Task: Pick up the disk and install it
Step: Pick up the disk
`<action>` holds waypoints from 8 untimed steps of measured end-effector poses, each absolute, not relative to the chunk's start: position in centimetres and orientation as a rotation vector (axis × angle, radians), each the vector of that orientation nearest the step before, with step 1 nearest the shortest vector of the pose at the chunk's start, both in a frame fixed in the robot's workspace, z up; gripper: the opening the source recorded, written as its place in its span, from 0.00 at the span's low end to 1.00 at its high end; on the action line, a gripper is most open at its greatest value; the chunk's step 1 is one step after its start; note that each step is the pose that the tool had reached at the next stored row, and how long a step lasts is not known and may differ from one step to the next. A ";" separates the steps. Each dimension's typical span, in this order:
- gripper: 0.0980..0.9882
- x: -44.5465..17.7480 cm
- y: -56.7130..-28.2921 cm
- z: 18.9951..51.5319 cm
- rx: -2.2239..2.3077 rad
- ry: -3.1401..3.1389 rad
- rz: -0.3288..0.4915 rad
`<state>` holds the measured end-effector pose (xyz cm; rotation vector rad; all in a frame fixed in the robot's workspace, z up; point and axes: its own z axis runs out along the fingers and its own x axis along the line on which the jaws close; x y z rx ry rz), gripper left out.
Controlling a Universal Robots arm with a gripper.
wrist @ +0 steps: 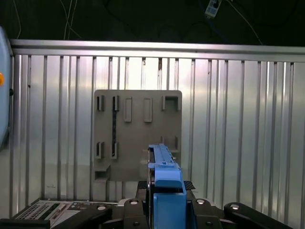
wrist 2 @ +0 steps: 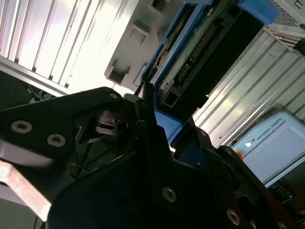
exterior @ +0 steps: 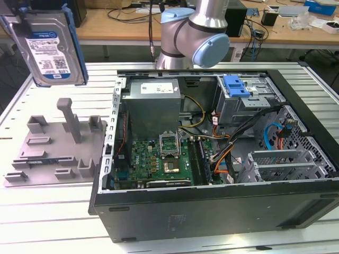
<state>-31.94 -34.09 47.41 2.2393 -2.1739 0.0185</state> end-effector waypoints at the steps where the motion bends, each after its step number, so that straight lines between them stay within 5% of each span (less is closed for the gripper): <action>1: 0.30 -31.2 -34.3 47.4 2.239 -2.174 0.018; 8: 0.30 -28.2 -35.3 47.5 2.239 -2.174 0.018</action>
